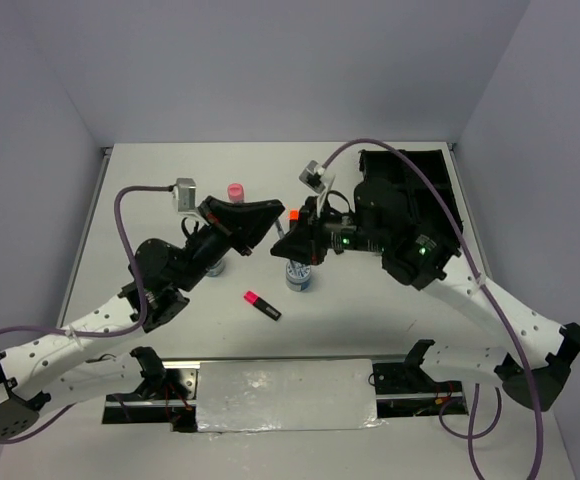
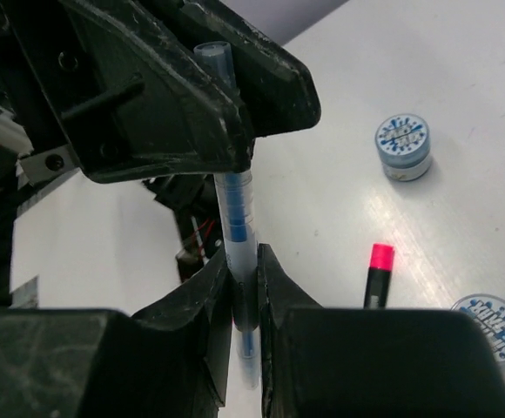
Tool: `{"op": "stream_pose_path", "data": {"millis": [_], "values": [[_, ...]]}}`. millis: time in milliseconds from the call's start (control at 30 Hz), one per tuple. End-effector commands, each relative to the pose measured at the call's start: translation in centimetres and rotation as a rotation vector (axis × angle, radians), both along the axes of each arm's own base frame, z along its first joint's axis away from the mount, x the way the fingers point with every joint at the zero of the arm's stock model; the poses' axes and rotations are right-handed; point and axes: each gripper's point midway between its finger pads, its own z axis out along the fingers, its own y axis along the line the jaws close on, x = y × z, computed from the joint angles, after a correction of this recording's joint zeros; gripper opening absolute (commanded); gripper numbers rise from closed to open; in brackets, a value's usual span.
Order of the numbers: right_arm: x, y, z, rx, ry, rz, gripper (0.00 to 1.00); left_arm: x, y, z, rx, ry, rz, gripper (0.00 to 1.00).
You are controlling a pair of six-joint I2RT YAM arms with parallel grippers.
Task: Sort the stationery into containers
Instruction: Close the pen cap on the pen, then place the pen in the storage box.
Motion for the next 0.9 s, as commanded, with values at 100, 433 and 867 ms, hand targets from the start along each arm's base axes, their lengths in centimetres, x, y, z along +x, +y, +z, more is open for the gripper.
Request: {"op": "stream_pose_path", "data": {"millis": [100,433,867], "values": [[3.0,-1.6,21.2,0.400,-0.378,-0.117,0.00,-7.5,-6.0,-13.1,0.288,0.200,-0.284,0.00],[6.3,-1.7,6.3,0.170,-0.180,-0.228,0.00,-2.7,-1.7,-11.2,0.448,0.246,0.086,0.05],[14.9,-19.1,-15.9,-0.260,0.246,-0.848,0.00,8.8,10.1,-0.8,0.467,0.447,0.651,0.99]]}}
